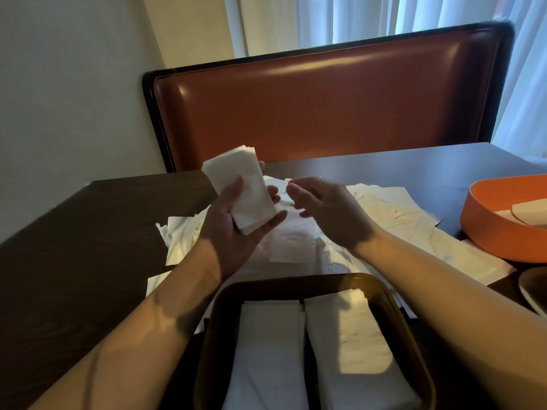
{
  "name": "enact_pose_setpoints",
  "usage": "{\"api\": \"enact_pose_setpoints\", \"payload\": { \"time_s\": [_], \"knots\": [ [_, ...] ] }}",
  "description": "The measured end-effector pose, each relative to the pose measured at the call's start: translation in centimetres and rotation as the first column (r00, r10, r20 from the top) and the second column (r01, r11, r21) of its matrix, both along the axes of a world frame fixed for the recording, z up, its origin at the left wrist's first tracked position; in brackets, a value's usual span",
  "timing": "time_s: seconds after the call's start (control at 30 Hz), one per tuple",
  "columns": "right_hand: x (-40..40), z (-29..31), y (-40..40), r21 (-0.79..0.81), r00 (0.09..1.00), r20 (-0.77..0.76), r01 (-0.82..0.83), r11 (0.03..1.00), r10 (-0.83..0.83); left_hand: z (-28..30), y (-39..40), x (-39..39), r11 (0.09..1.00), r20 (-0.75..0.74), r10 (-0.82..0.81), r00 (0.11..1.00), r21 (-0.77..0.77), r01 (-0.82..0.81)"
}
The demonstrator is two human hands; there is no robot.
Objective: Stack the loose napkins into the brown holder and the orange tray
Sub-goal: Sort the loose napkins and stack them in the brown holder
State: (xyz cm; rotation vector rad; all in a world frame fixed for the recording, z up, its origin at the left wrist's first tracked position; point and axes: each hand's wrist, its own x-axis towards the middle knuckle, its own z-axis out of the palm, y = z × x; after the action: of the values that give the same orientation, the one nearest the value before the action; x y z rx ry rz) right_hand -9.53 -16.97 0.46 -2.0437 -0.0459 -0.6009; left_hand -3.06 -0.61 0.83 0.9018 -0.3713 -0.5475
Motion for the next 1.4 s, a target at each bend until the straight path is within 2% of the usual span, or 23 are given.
{"api": "enact_pose_setpoints", "payload": {
  "time_s": [0.07,0.17,0.27,0.37,0.47,0.53,0.6,0.77,0.9,1.0,1.13,1.23,1.33,1.4],
  "knots": [
    [-0.1,0.1,0.3,0.098,0.993,-0.059,-0.098,0.99,0.104,0.1,-0.2,-0.2,0.999,0.08,0.035,0.996,-0.01,-0.035],
    [-0.4,0.4,0.7,0.315,0.957,-0.115,-0.22,0.923,0.268,0.5,-0.6,-0.6,0.998,0.165,0.055,0.985,-0.011,-0.054],
    [-0.5,0.5,0.6,0.37,0.939,-0.125,-0.256,0.893,0.321,0.4,-0.6,-1.1,0.998,0.24,-0.003,0.971,0.061,-0.011],
    [-0.5,0.4,0.3,0.27,0.959,-0.107,-0.228,0.936,0.264,0.1,-1.0,-1.4,0.993,0.27,-0.027,0.962,0.116,-0.005],
    [-0.2,0.0,-0.5,0.144,0.996,0.056,-0.082,0.986,0.074,-0.3,-0.9,-0.8,0.979,0.299,0.181,0.937,0.04,-0.201],
    [0.4,-0.5,-1.1,-0.072,0.982,0.179,0.076,0.995,-0.062,-0.5,-0.3,-0.1,0.908,0.523,0.253,0.814,0.162,-0.387],
    [1.0,-1.3,-1.8,-0.154,0.977,0.194,0.122,0.981,-0.091,-0.8,0.0,0.2,0.836,0.671,0.195,0.715,0.268,-0.479],
    [1.0,-2.6,-2.6,-0.097,0.998,0.06,0.021,0.995,-0.015,-1.6,0.2,0.8,0.755,0.68,0.098,0.726,0.425,-0.5],
    [0.5,-2.6,-2.5,-0.077,0.999,0.025,-0.039,0.996,0.041,-1.5,0.0,0.9,0.733,0.628,0.152,0.763,0.446,-0.513],
    [0.6,-2.8,-2.5,-0.08,1.0,-0.006,-0.015,0.997,0.015,-1.5,-0.2,0.9,0.706,0.669,0.126,0.733,0.458,-0.54],
    [0.3,-2.0,-2.2,-0.059,0.999,0.051,-0.007,0.998,0.01,-0.9,0.2,1.0,0.746,0.65,0.122,0.75,0.438,-0.501],
    [0.0,-0.4,-1.9,-0.02,0.997,0.007,-0.081,0.997,0.081,0.0,0.3,0.5,0.785,0.598,0.173,0.783,0.396,-0.476],
    [-0.1,1.6,-1.8,-0.054,0.991,-0.051,-0.128,0.99,0.125,1.3,-0.1,-0.3,0.786,0.593,0.236,0.77,0.35,-0.51],
    [-0.7,3.4,-1.8,-0.053,0.984,-0.047,-0.172,0.984,0.17,2.4,0.0,-0.8,0.809,0.606,0.214,0.766,0.33,-0.487]
  ]
}}
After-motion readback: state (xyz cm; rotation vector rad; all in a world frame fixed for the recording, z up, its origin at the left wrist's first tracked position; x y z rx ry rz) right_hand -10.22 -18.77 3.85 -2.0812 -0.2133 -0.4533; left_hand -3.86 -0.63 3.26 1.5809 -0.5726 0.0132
